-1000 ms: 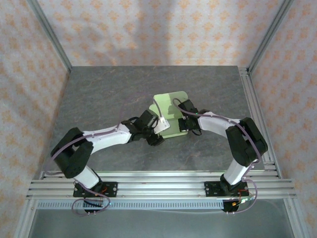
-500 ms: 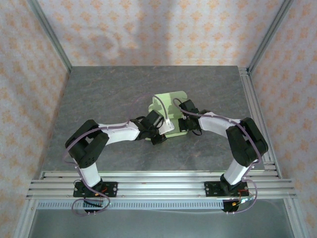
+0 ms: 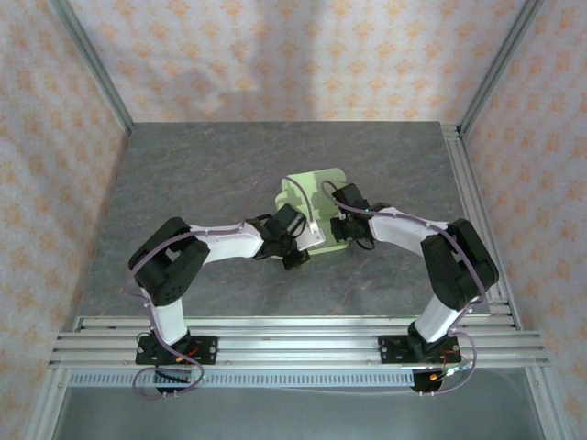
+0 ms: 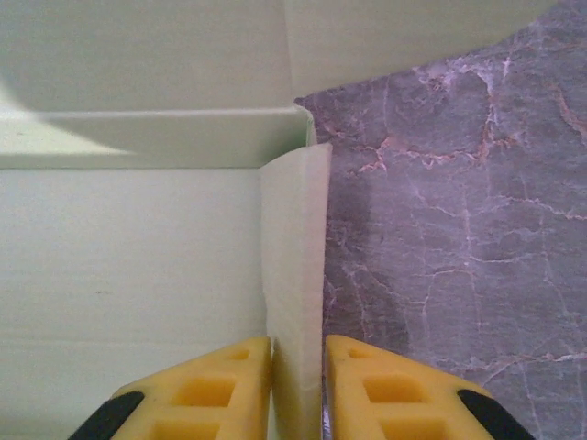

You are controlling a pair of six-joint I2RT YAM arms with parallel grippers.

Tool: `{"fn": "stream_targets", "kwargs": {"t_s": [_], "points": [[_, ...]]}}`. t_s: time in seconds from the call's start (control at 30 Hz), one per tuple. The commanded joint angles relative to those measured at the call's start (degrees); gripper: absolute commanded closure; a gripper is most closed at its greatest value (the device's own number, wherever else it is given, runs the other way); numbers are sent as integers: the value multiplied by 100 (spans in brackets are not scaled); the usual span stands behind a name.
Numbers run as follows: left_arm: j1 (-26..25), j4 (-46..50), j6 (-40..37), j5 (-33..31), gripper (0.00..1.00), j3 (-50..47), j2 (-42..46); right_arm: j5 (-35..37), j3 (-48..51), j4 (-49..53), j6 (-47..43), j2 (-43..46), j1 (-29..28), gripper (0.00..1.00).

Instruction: Fold the paper box

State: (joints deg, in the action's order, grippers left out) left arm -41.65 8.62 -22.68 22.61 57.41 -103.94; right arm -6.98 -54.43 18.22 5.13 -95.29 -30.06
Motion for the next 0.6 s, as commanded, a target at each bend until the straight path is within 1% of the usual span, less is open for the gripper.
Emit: {"fn": "stream_targets", "kwargs": {"t_s": [0.0,0.23,0.57], "points": [[-19,313,-151,147,84,173,-72,272,-149,161,154,103,18,77],[16,496,-16,352,85,380,-253,532,-401,444,193,-217,18,79],[271,661,444,900,84,618,-513,552,-274,485,233,-176,18,89]]}}
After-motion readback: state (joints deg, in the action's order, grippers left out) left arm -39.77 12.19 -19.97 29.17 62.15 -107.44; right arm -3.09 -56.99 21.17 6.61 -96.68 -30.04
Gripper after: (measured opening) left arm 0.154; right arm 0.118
